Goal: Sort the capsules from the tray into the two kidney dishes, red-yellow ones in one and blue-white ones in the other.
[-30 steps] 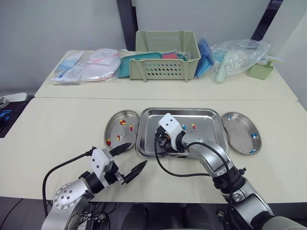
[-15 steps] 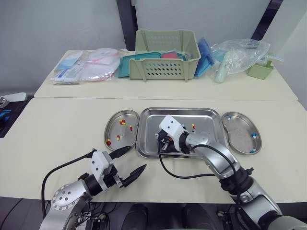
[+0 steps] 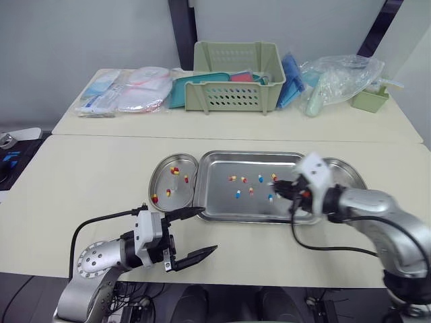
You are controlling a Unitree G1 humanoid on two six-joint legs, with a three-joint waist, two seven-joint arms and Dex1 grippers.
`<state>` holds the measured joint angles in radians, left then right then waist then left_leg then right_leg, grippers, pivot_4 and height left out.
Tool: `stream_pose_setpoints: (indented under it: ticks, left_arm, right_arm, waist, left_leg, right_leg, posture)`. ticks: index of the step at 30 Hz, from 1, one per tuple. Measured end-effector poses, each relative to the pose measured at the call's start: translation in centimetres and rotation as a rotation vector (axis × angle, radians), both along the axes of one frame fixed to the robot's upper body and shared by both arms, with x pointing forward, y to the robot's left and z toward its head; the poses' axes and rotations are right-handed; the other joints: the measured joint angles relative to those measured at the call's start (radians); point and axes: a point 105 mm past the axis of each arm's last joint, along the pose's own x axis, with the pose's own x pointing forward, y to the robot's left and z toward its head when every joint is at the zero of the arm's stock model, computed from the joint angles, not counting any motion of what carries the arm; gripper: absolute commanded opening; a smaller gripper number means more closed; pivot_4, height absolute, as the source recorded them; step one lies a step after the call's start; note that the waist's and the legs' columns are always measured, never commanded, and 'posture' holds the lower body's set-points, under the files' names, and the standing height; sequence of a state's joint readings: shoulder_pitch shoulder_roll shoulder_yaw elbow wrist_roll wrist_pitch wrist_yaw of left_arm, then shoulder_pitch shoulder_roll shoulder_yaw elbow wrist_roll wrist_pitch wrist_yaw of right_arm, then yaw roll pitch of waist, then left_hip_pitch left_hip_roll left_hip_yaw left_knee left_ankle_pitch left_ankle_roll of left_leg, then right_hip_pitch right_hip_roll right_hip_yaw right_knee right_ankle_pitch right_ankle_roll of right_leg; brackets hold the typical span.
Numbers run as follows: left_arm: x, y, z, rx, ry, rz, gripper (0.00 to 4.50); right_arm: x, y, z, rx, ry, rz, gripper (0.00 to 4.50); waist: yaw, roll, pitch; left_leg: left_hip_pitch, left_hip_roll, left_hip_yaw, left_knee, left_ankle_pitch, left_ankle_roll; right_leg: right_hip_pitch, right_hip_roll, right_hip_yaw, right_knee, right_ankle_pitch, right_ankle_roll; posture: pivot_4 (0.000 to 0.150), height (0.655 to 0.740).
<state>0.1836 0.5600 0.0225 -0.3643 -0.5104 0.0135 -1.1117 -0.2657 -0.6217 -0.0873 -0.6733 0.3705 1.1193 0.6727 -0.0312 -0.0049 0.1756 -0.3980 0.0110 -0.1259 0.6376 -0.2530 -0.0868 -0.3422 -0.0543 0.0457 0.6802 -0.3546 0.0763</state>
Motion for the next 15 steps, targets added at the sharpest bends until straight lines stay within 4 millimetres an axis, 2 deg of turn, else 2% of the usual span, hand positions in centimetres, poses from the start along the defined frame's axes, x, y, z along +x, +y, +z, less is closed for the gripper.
stream_pose_setpoints:
  ticks: [2,5,10,15]
  left_arm:
    - [-0.1,-0.3,-0.2,-0.011,0.006,-0.016,4.50]
    - [-0.3,-0.7,-0.4,-0.022,0.005,-0.031,4.50]
    - [0.0,-1.1,-0.4,-0.041,-0.010,-0.039,4.50]
    - [0.2,-1.4,-0.4,-0.050,-0.012,-0.040,4.50]
  right_arm:
    - [-0.5,-2.5,0.3,0.000,0.007,-0.079,0.02]
    - [-1.6,-5.7,-0.5,-0.023,0.052,-0.178,0.02]
    - [-1.6,-10.4,-1.3,-0.047,0.063,-0.367,0.02]
    - [-1.0,-12.0,-2.1,-0.073,0.062,-0.452,0.02]
  waist:
    - [-0.001,0.000,0.000]
    - [0.000,0.000,0.000]
    - [-0.001,0.000,0.000]
    - [-0.003,0.000,0.000]
  left_leg:
    - [0.000,0.000,0.000,0.000,0.000,0.000]
    - [0.000,0.000,0.001,0.000,0.000,0.000]
    - [0.001,0.000,0.002,0.000,0.000,0.000]
    - [0.001,0.000,0.002,0.000,0.000,0.000]
  right_leg:
    - [0.000,0.000,0.000,0.000,0.000,0.000]
    - [0.000,0.000,0.000,0.000,0.000,0.000]
    - [0.001,0.000,0.001,0.000,0.000,0.000]
    - [0.001,0.000,0.001,0.000,0.000,0.000]
  posture:
    - [0.150,0.7400]
    - [0.150,0.7400]
    - [0.150,0.7400]
    - [0.150,0.7400]
